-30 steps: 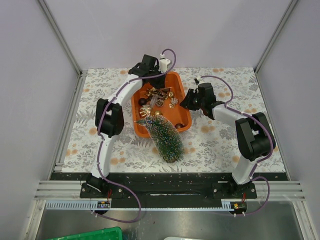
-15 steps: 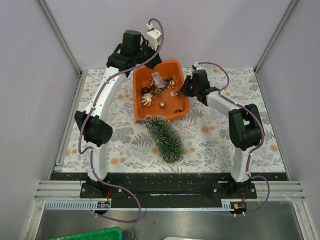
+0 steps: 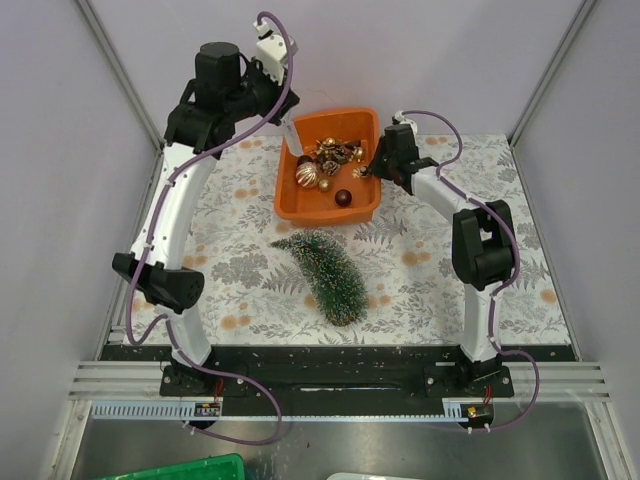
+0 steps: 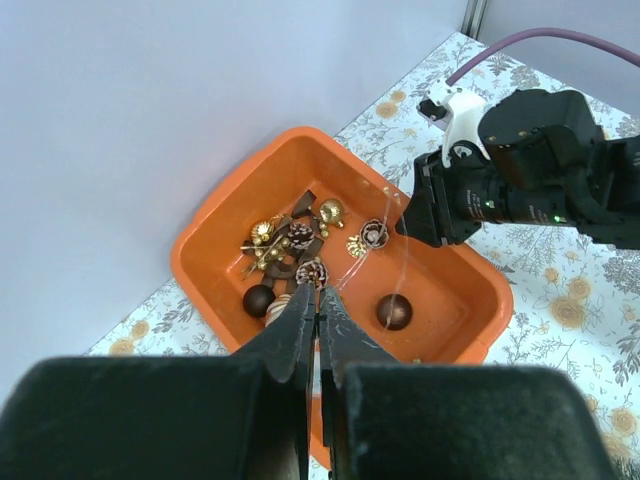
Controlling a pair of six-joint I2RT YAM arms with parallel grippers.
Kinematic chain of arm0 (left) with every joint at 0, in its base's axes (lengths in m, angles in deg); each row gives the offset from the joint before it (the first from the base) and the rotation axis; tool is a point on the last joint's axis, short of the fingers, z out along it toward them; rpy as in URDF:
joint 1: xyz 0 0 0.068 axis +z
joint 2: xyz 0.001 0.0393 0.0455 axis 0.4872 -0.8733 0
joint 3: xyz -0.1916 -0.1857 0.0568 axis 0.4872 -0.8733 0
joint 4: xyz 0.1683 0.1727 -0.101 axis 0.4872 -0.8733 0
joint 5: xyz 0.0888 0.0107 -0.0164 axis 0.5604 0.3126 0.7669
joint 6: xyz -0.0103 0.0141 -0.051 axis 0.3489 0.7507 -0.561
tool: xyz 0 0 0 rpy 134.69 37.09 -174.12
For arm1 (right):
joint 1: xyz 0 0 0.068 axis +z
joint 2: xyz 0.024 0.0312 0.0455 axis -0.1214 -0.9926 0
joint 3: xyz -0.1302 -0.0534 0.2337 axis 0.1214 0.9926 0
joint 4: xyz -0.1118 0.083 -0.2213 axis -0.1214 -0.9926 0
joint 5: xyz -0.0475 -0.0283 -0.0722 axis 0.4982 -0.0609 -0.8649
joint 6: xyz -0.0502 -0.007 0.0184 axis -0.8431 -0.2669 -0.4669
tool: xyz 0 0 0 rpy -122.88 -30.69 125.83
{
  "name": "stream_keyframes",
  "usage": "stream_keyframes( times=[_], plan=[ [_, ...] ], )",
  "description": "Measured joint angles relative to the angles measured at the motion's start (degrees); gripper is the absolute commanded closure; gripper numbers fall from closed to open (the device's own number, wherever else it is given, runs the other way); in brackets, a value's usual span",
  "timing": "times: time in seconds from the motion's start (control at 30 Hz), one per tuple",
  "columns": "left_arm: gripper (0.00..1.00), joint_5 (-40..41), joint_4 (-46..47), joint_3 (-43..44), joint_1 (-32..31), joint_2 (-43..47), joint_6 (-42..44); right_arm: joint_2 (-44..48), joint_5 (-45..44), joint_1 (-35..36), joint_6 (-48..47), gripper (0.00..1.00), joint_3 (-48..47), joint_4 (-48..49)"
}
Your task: Decorate the small christmas tree
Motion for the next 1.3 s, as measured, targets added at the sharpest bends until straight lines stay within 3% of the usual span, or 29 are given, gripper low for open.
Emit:
stream_keyframes(
  times=[0.07, 0.13, 0.27, 0.43, 0.63, 0.97, 1.3],
  plan=[
    [1.0, -0.02, -0.81, -0.11, 0.0, 1.51, 0.37, 0.04, -0.5, -0.13, 0.5, 0.45, -0.66, -0.61],
    [0.99, -0.02, -1.31, -0.81, -0.04, 3.78, 0.66, 0.5, -0.85, -0.26, 1.22, 0.3, -0.42, -0.85],
    [0.99, 0.28, -1.84, -3.13, -0.17, 8.92, 1.29, 6.78, -0.63, -0.42, 1.64, 0.13, 6.21, 0.15],
    [0.99, 0.85, -1.81, -6.82, -0.5, 13.97, 1.92, 22.56, 3.61, -0.46, 1.03, 0.1, 17.59, 6.47],
    [0.98, 1.55, -2.05, -9.22, -0.83, 14.97, 2.21, 38.16, 14.51, -0.26, -1.4, 0.09, 30.47, 22.62],
    [0.97, 3.82, -2.86, -9.44, -2.75, 14.99, 3.56, 30.99, 33.11, 2.45, -5.6, 0.07, 31.3, 31.76],
    [0.97, 5.86, -3.06, -9.44, -3.78, 15.02, 4.72, 30.99, 44.06, 2.51, -3.65, 0.07, 34.64, 39.85]
  ],
)
